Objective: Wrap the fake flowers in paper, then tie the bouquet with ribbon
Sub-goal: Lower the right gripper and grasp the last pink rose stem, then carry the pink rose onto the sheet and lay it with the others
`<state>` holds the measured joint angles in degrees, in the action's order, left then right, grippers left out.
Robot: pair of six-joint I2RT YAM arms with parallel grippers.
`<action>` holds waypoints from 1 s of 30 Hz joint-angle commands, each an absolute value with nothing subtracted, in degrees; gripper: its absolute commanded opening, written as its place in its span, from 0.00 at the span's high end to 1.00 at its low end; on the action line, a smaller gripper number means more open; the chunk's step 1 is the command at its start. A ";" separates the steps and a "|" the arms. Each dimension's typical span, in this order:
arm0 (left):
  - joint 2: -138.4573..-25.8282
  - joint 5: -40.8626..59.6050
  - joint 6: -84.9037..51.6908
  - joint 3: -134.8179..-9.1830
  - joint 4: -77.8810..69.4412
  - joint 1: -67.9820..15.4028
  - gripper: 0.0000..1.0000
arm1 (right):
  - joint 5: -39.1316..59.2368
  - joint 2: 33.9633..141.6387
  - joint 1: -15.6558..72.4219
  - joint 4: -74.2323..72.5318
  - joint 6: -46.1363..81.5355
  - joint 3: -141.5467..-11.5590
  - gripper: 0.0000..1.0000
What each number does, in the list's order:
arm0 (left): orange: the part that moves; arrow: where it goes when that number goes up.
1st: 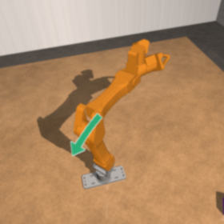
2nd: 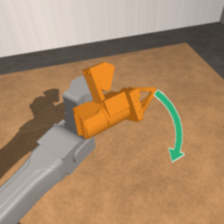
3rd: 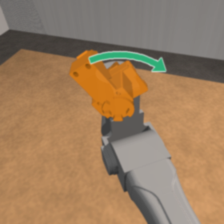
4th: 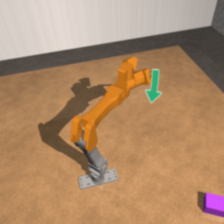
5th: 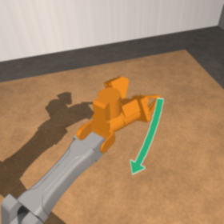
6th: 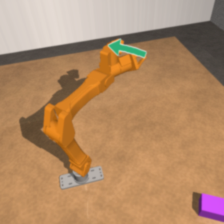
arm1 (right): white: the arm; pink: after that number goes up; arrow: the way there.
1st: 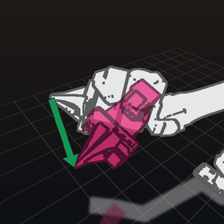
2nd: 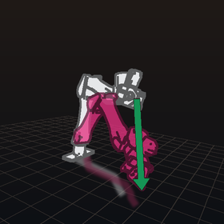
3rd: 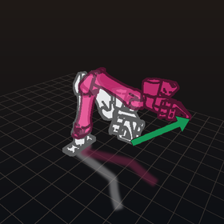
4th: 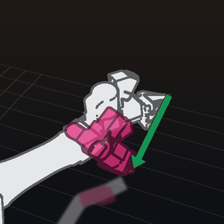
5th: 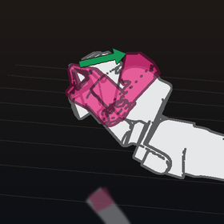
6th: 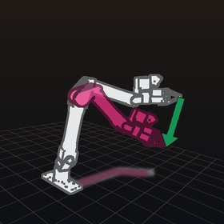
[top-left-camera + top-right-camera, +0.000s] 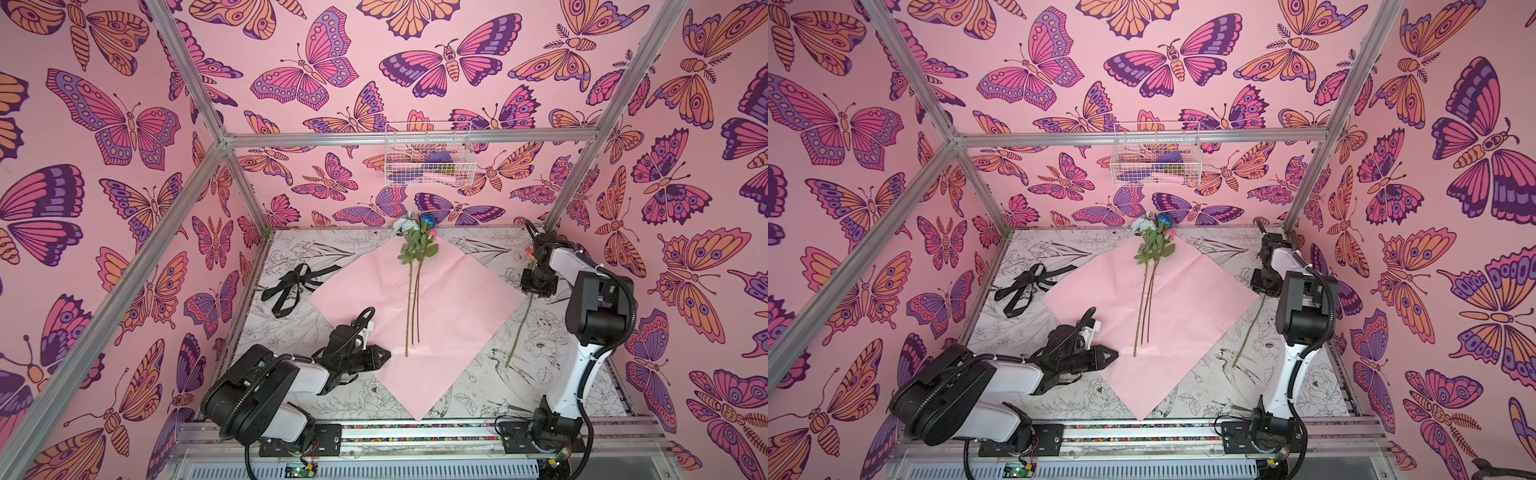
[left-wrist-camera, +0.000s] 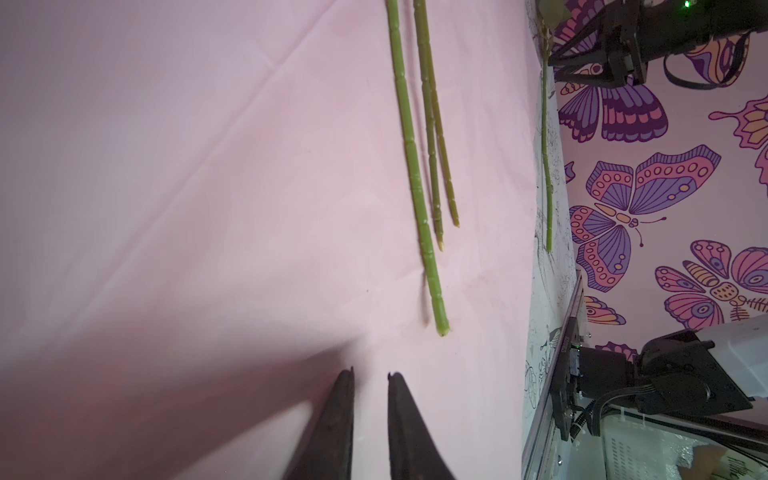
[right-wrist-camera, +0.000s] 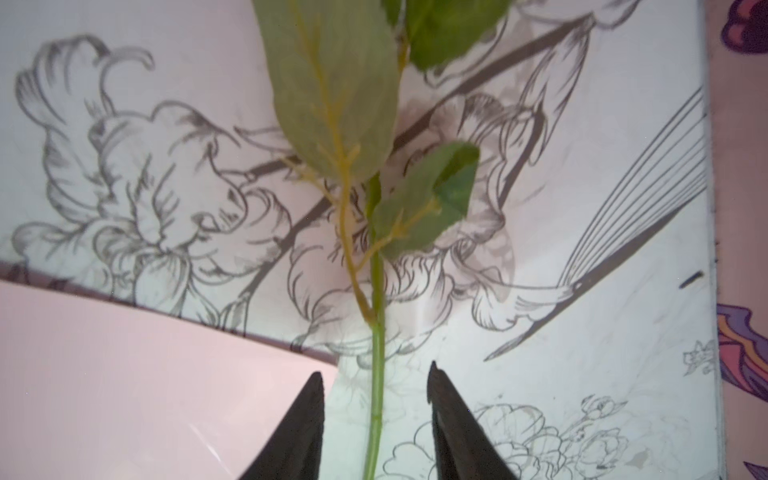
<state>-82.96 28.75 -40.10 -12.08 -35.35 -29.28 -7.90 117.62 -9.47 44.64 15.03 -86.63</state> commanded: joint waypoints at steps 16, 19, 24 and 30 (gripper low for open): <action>-84.46 26.11 -40.02 -10.11 -27.25 -28.92 0.80 | -3.79 119.26 -12.20 40.99 15.75 -82.27 0.87; -84.56 26.28 -40.00 -10.14 -27.25 -28.91 0.80 | -0.97 119.05 -12.83 40.72 15.39 -82.09 0.96; -84.54 26.23 -39.99 -10.19 -27.25 -28.92 0.80 | 1.43 116.15 -12.82 40.25 15.29 -80.63 1.00; -84.58 26.28 -39.95 -10.20 -27.24 -28.87 0.80 | 3.76 109.61 -12.78 40.63 16.12 -78.33 1.00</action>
